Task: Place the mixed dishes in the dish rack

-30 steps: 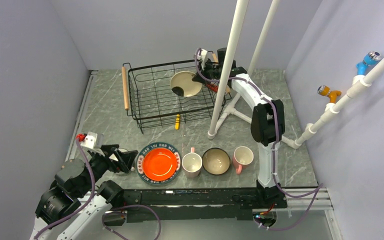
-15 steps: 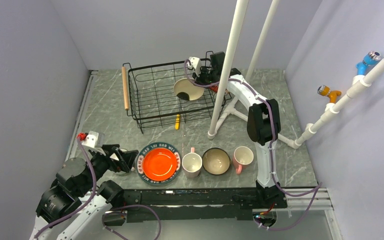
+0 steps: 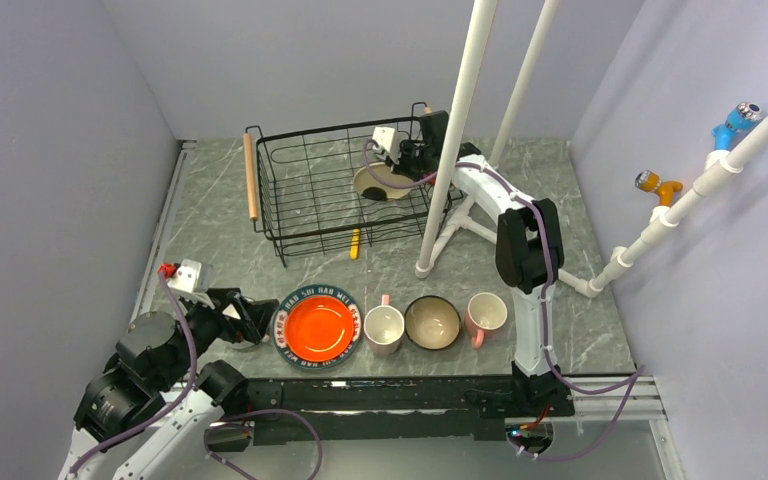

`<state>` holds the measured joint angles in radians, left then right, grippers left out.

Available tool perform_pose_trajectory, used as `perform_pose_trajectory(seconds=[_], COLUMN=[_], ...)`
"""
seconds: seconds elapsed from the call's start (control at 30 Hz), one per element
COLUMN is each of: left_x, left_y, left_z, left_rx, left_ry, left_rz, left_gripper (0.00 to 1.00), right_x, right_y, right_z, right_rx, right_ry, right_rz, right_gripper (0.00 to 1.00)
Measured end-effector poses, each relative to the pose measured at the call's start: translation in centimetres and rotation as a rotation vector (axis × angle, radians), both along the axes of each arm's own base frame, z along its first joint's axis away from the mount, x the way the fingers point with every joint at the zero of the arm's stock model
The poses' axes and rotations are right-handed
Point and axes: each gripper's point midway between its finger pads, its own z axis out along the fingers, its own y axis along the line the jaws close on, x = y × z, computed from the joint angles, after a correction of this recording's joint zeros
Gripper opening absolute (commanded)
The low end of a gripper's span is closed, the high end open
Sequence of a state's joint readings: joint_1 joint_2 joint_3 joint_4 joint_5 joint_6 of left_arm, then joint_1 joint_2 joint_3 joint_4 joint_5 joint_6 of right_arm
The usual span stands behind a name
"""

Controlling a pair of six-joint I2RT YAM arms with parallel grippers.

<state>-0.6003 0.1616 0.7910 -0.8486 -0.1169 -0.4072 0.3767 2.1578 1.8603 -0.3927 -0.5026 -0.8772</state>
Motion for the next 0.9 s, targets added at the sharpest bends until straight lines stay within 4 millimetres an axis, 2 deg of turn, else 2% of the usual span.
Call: perform_pose_trajectory(seconds=[0.17,0.4,0.8,0.9], left_x=[0.1,0.1,0.1,0.1], left_y=[-0.1,-0.1,-0.2,-0.2], left_z=[-0.1,-0.1,0.1,0.1], left_rx=[0.004,0.004,-0.001,-0.001], left_ry=[0.006,0.005,0.001,0.0], left_rz=[0.0,0.0,-0.007,-0.007], left_gripper=[0.99,0.99,0.99,0.99], right_x=[-0.1,-0.6,-0.8,-0.7], right_y=[-0.1,-0.1,-0.3,-0.2], right_z=[-0.1,-0.9,-1.1,-0.7], right_rx=[-0.027,-0.06,-0.044,-0.021], right_ry=[-0.024,-0.013,0.024,0.035], right_rz=[0.013,0.01,-0.034,-0.054], right_gripper=[0.07,0.31,0.57,0.7])
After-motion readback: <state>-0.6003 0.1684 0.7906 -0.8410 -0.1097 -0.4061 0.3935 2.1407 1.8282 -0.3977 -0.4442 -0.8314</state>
